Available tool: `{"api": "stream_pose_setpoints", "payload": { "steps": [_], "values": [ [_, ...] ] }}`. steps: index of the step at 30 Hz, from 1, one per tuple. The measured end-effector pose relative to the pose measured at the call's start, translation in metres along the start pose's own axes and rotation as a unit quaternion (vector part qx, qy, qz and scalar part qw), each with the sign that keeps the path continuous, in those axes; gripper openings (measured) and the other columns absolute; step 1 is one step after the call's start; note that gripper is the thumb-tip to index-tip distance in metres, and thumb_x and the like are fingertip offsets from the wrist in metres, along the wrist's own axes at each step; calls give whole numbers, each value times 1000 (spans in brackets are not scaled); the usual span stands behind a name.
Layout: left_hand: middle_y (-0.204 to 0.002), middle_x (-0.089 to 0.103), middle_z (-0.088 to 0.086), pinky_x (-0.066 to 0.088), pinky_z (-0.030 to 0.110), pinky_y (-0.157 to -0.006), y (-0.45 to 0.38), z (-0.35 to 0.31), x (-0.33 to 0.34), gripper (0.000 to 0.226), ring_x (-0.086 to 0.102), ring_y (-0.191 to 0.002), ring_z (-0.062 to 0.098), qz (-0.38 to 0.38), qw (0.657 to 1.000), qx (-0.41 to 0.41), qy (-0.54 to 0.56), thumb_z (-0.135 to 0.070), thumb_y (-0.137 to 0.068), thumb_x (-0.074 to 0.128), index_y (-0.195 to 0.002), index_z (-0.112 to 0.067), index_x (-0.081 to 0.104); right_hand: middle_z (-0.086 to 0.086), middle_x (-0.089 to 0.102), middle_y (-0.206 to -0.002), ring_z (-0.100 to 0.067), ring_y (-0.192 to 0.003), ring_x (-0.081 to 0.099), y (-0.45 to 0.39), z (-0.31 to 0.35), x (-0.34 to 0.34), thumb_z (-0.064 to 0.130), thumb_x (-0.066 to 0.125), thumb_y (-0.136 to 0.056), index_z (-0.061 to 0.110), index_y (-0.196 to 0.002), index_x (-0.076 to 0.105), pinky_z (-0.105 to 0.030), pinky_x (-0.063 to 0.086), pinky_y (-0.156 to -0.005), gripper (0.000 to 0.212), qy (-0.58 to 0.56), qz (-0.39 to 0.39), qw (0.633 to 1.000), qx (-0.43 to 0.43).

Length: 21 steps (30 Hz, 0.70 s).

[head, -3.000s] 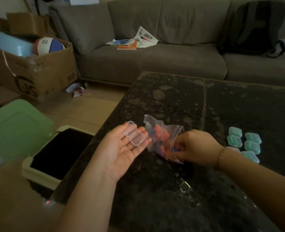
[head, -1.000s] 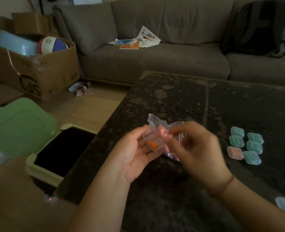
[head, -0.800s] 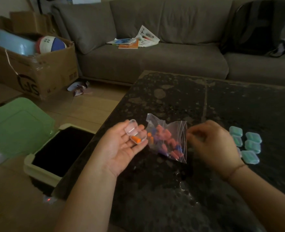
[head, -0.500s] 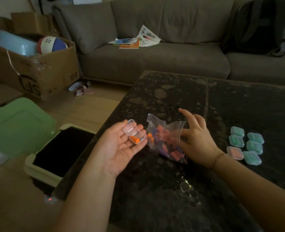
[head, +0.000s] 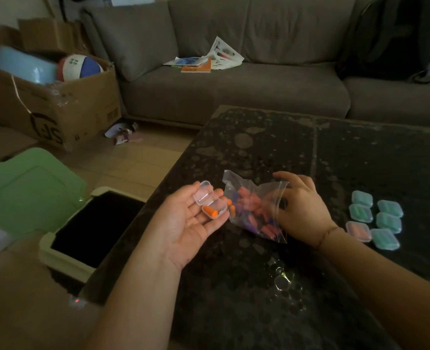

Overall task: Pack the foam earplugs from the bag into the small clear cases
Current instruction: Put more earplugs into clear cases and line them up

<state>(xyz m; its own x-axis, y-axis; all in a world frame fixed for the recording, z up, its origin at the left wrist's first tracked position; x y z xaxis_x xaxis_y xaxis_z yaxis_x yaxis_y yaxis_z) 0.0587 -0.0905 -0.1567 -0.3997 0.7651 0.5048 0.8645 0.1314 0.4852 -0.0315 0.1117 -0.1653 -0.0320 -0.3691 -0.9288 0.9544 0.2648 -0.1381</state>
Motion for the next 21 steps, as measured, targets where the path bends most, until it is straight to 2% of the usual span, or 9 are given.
{"api": "stream_pose_setpoints", "payload": {
  "steps": [3,6,7,9,11,15,21],
  "values": [
    [-112,76,18,61,45,-86,0,1,1,34,76,-101,31,0,1000,-4,2,-24,-100,59,-124,-1,66,12,34,-151,-22,-138,21,-4,0,5,71,51,-82,40,-102,73,-41,39,-104,43,24,7,999,21],
    [-113,76,19,61,45,-86,-1,2,2,35,75,-102,32,4,1000,-6,4,-24,-100,59,-125,-1,65,15,34,-151,-21,-138,20,-6,4,7,93,29,-62,38,-106,72,-41,38,-102,83,32,29,998,47],
    [-113,76,19,61,45,-86,-1,2,2,35,75,-103,32,4,1000,-5,2,-24,-100,59,-126,-1,65,16,33,-151,-20,-138,19,-7,6,8,93,30,-61,38,-109,71,-42,37,-102,84,37,35,997,50],
    [-114,76,18,60,45,-87,-2,2,2,35,75,-105,32,5,1000,-4,0,-24,-100,58,-126,-1,65,17,33,-151,-20,-138,20,-8,9,8,84,47,-70,37,-112,70,-43,34,-104,67,40,36,997,58],
    [-114,76,18,60,46,-88,-2,2,2,35,74,-106,33,7,1000,-5,0,-25,-101,58,-126,-1,64,17,36,-149,-20,-137,21,-9,9,8,76,56,-74,35,-110,71,-42,34,-103,56,21,32,997,72],
    [-114,76,19,59,46,-89,-2,3,2,35,74,-106,33,14,1000,-9,2,-24,-100,58,-126,-1,64,15,39,-148,-24,-137,24,-9,3,10,76,56,-74,35,-111,70,-42,33,-100,56,-26,44,993,106],
    [-113,76,19,58,47,-92,-4,3,1,34,74,-106,32,14,1000,-4,6,-24,-101,58,-124,-1,66,15,39,-146,-23,-136,22,-12,7,13,77,56,-73,39,-119,64,-44,31,-102,60,-7,25,995,95]
  ]
}}
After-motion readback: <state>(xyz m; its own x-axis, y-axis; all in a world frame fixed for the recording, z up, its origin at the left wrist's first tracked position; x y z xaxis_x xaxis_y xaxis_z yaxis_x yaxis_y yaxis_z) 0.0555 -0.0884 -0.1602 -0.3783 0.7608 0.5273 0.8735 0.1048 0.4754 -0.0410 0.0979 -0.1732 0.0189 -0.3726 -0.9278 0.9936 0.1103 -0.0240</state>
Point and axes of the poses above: each hand's wrist, its own y-axis away from the middle knuckle, its own x-axis out of the palm, z = x × y, the point moved 7 cm from there along -y, towards the middle knuckle
